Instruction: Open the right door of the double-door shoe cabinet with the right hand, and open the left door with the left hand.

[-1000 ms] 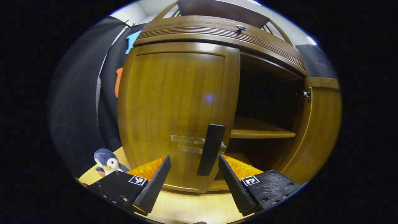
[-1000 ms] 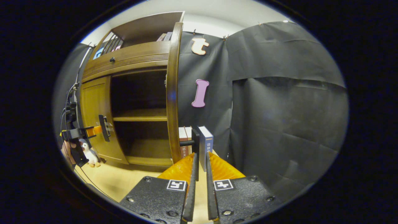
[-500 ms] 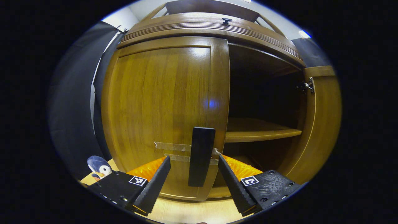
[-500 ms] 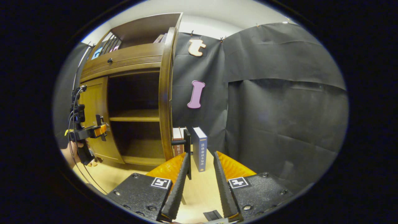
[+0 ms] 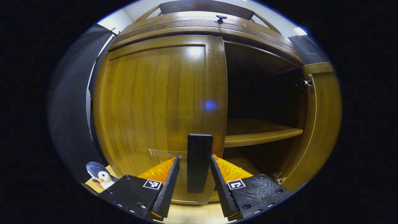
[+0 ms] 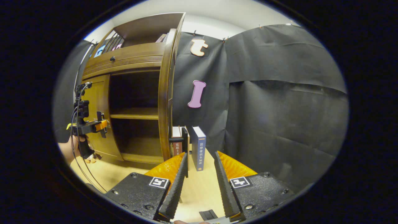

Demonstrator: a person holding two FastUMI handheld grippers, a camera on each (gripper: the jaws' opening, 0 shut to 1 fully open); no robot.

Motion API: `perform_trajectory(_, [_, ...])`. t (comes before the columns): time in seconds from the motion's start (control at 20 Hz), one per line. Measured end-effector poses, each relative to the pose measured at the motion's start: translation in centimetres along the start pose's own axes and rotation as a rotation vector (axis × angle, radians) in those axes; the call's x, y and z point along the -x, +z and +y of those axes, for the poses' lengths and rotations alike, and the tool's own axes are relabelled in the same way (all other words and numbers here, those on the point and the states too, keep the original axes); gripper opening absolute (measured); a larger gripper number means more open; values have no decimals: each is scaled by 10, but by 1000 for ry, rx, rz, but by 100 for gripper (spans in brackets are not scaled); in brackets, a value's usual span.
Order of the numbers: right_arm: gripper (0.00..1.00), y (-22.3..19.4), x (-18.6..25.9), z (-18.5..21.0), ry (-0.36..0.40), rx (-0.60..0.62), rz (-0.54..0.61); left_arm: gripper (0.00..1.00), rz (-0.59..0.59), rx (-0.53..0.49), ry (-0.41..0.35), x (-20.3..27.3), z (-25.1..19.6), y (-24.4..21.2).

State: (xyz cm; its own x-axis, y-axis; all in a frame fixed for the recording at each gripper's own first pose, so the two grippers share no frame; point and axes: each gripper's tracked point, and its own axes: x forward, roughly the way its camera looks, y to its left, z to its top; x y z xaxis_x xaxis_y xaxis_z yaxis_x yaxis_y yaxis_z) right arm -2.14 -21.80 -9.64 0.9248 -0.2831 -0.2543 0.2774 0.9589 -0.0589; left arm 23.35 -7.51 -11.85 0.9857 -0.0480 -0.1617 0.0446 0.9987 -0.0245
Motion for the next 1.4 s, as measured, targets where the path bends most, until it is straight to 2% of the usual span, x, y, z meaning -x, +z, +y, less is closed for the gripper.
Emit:
perform_trajectory(0.05, [58, 1, 1, 0, 3, -2, -2, 51, -1, 15, -15, -3, -4, -1])
perform_trajectory(0.1, [59, 0, 2, 1, 6, -4, -3, 34, 5, 21, -11, -7, -3, -2])
perform_trajectory(0.15, [59, 0, 2, 1, 10, -5, -5, 39, 3, 36, -24, -3, -5, -1])
perform_trajectory(0.2, [59, 0, 2, 3, 15, -3, -6, 54, 9, 39, -23, 0, -3, -1])
perform_trajectory(0.25, [59, 1, 4, 2, 13, 2, -8, 40, 8, 39, -28, -1, -5, -1])
perform_trajectory(0.3, [58, 0, 6, 4, 14, 4, -10, 33, 17, 32, -32, 1, -5, -1])
perform_trajectory(0.45, [58, 0, 14, 6, 6, 5, -16, 33, 21, 41, -29, 8, -3, -2])
perform_trajectory(0.7, [58, 7, 19, 6, -35, 20, -46, 33, 17, 30, -23, 44, 4, -6])
perform_trajectory(0.95, [59, 13, 30, 11, -40, 13, -70, 33, 11, 57, 4, 85, 19, -8])
perform_trajectory(1.3, [58, 31, 46, 37, -41, 76, -143, 33, 8, 114, 42, 130, 48, -11])
perform_trajectory(1.4, [58, 39, 50, 54, -19, 94, -177, 33, 7, 117, 57, 143, 57, -12])
